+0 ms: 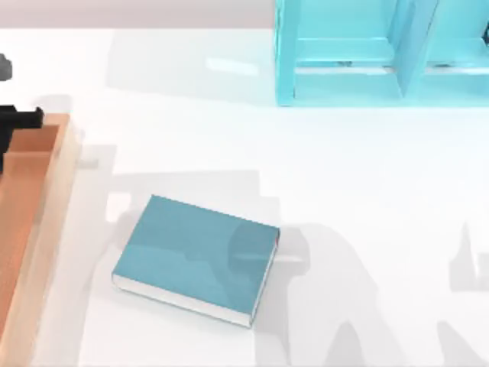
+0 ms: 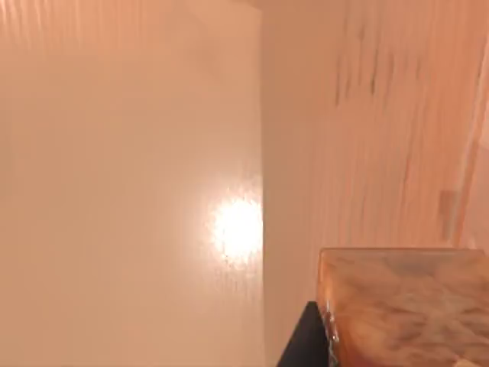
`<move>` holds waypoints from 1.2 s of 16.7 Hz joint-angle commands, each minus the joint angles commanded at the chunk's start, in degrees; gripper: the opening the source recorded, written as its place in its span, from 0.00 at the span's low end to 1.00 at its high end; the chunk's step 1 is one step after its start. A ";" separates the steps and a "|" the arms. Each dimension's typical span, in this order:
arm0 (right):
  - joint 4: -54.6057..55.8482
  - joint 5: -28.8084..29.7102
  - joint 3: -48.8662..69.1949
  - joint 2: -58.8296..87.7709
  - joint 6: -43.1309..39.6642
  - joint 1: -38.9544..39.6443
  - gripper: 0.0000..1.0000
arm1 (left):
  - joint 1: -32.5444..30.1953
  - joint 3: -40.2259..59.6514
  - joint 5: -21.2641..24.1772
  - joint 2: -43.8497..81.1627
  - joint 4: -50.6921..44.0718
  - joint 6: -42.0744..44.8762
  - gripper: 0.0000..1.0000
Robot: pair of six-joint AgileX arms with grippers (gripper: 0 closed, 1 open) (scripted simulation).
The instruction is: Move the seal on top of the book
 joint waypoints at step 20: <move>0.00 0.00 0.00 0.00 0.00 0.00 1.00 | -28.29 2.20 0.60 1.76 -2.53 -27.68 0.00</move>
